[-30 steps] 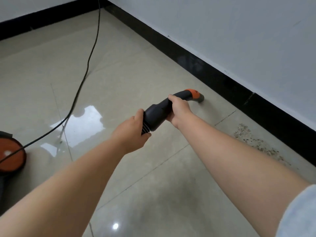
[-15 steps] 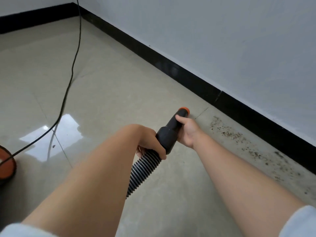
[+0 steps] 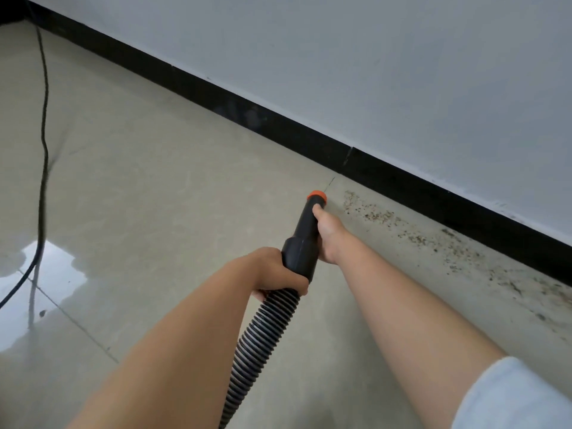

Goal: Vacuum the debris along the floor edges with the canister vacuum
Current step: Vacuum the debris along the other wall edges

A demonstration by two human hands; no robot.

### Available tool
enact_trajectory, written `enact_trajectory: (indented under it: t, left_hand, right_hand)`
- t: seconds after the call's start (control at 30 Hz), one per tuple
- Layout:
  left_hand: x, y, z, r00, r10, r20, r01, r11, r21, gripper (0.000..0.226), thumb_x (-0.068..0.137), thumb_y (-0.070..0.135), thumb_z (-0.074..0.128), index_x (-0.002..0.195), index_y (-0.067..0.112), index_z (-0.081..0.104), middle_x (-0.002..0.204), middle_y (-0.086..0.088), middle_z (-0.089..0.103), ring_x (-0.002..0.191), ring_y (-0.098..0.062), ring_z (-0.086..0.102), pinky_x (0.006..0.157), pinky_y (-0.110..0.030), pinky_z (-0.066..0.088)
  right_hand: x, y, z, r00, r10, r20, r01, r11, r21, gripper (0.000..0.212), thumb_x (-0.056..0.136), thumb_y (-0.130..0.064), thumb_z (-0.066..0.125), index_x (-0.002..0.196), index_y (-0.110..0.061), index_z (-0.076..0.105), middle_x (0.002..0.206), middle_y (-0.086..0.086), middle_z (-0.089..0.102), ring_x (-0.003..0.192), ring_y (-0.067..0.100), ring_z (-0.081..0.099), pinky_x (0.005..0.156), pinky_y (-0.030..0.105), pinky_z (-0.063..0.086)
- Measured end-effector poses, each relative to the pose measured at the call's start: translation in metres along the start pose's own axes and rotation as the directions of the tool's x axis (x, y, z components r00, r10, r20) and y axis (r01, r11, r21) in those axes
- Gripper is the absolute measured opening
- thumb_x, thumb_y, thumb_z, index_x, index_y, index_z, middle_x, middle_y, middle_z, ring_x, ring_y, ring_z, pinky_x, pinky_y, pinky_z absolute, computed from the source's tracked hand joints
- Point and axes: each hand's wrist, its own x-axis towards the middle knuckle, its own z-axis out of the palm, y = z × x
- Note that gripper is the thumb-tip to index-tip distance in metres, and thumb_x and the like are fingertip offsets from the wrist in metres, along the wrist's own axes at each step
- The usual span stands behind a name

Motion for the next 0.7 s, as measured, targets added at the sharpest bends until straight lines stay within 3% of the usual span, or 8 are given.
enact_trajectory:
  t: [0.1,0.2,0.4,0.53,0.7]
  left_hand:
    - [0.006,0.003,0.012,0.99,0.036,-0.133,-0.034,0.999,0.016,0.021,0.073,0.024,0.068,0.083,0.019,0.05,0.077,0.004,0.056,0.067,-0.008,0.057,0.052,-0.019,0.045]
    - [0.006,0.003,0.025,0.952,0.013,-0.307,0.013,0.997,0.082,0.034,0.071,0.031,0.069,0.094,0.018,0.049,0.079,0.005,0.053,0.071,-0.01,0.055,0.061,-0.023,0.045]
    - [-0.008,-0.01,0.053,0.726,-0.017,-0.688,0.167,0.974,0.151,0.037,0.073,0.025,0.065,0.096,0.017,0.037,0.069,0.007,0.046,0.068,-0.021,0.051,0.049,-0.026,0.033]
    - [-0.01,-0.013,0.068,0.68,-0.031,-0.733,0.149,0.984,0.096,0.033,0.076,0.019,0.062,0.095,0.016,0.034,0.067,0.006,0.044,0.07,-0.026,0.05,0.055,-0.027,0.035]
    - [-0.019,-0.013,0.071,0.727,0.054,-0.685,0.16,0.956,0.246,0.038,0.075,0.021,0.062,0.104,0.013,0.04,0.076,0.003,0.048,0.072,-0.025,0.049,0.059,-0.029,0.036]
  right_hand:
    - [0.006,-0.006,-0.004,1.0,-0.014,0.02,0.014,1.0,0.012,0.055,0.099,-0.042,0.037,0.138,-0.003,0.036,0.136,0.014,0.048,0.122,0.029,0.05,0.096,0.037,0.042]
    - [0.014,-0.006,-0.007,0.998,-0.019,0.055,0.019,1.0,-0.003,0.055,0.099,-0.041,0.035,0.139,-0.003,0.033,0.137,0.014,0.047,0.123,0.029,0.049,0.1,0.038,0.042]
    - [0.014,0.003,-0.002,0.995,-0.008,0.101,0.01,1.0,-0.022,0.058,0.099,-0.044,0.031,0.144,-0.008,0.024,0.142,0.014,0.042,0.126,0.032,0.045,0.094,0.044,0.045]
    - [0.014,0.007,-0.005,0.996,-0.061,0.068,0.063,0.998,-0.021,0.058,0.098,-0.044,0.032,0.144,-0.011,0.024,0.137,0.012,0.045,0.121,0.032,0.048,0.093,0.047,0.048]
    - [0.011,0.03,-0.028,0.998,-0.017,0.069,0.005,0.987,0.159,0.056,0.099,-0.043,0.031,0.146,-0.013,0.022,0.143,0.013,0.041,0.126,0.032,0.045,0.086,0.042,0.046]
